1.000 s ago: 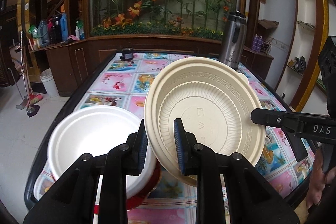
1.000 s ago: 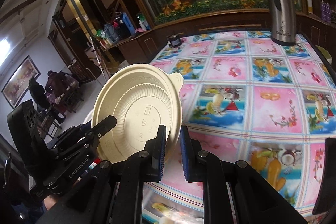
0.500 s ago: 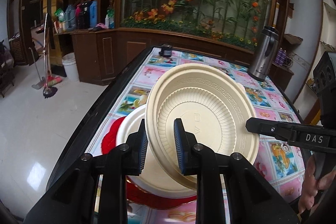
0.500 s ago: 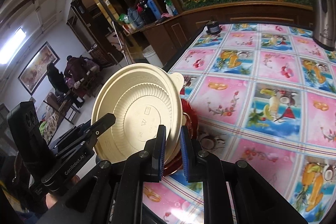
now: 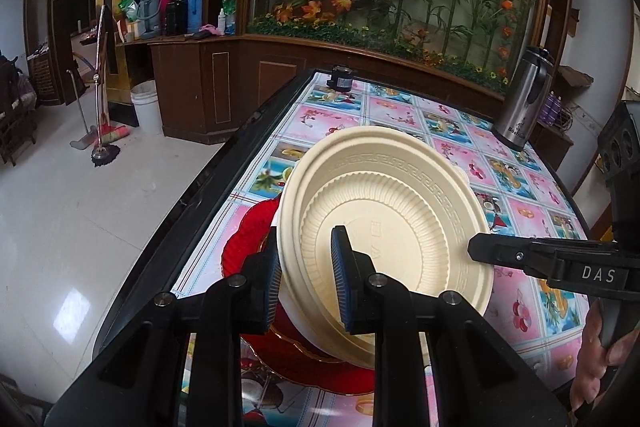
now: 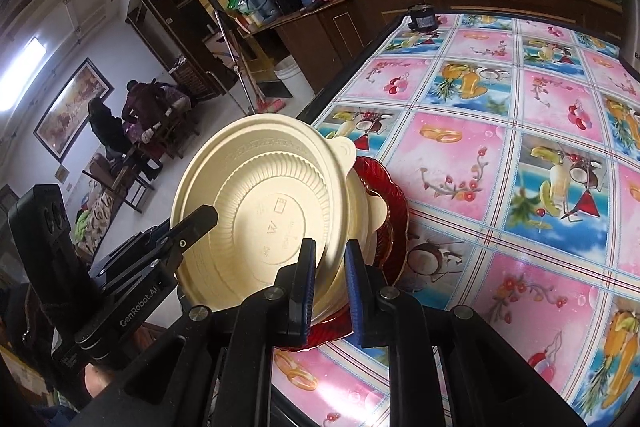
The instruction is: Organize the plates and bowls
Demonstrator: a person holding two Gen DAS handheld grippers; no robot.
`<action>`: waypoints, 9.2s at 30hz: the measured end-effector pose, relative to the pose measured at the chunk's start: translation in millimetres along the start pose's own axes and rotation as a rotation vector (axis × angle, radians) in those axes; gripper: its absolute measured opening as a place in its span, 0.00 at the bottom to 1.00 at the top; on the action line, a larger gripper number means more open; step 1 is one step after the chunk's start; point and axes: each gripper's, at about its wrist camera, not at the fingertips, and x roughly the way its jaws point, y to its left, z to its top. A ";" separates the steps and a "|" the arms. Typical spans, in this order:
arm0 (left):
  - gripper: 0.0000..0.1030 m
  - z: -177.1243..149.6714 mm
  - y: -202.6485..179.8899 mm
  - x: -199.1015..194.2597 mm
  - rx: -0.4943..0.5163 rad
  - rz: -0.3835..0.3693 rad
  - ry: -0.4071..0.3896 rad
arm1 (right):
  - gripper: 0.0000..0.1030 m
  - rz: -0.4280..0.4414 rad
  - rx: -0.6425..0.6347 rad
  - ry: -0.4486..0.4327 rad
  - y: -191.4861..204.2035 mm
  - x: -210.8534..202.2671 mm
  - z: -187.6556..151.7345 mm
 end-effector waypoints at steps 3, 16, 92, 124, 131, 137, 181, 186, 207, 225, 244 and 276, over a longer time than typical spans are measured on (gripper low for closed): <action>0.20 -1.8 0.6 1.6 0.001 0.001 0.006 | 0.16 -0.003 -0.004 0.007 1.1 1.4 -0.9; 0.20 -4.0 2.7 1.0 -0.002 0.006 0.015 | 0.17 -0.006 -0.017 0.015 3.6 -3.0 -3.9; 0.37 -31.1 91.3 30.9 -0.164 -0.040 0.162 | 0.36 -0.013 0.121 0.013 -68.7 14.5 -24.6; 0.08 -33.8 52.3 57.7 -0.037 0.020 0.166 | 0.11 -0.070 0.054 0.017 -45.3 49.7 -22.9; 0.07 -27.3 29.1 58.1 -0.008 0.008 0.156 | 0.11 -0.079 0.081 -0.007 -61.4 32.9 -24.8; 0.07 -17.4 -2.4 59.0 0.039 -0.004 0.143 | 0.11 -0.083 0.122 -0.042 -83.9 12.8 -25.6; 0.09 4.8 -167.3 146.9 0.168 -0.109 0.133 | 0.14 -0.480 0.145 -0.255 -208.4 -45.9 -24.3; 0.09 4.8 -168.5 147.8 0.168 -0.107 0.127 | 0.14 -0.491 0.136 -0.258 -208.3 -45.7 -23.9; 0.11 6.4 -166.5 150.0 0.160 -0.109 0.130 | 0.20 -0.541 0.096 -0.250 -202.6 -42.6 -21.2; 0.50 7.4 -146.7 140.1 0.098 -0.080 0.121 | 0.29 -0.565 0.086 -0.323 -194.7 -61.9 -24.3; 0.62 -30.9 -142.9 65.4 0.146 -0.120 0.080 | 0.67 -0.682 0.099 -0.410 -186.9 -86.7 -43.7; 0.81 -47.5 -151.4 56.3 0.192 -0.091 0.085 | 0.99 -0.696 0.078 -0.448 -121.9 -93.4 -89.4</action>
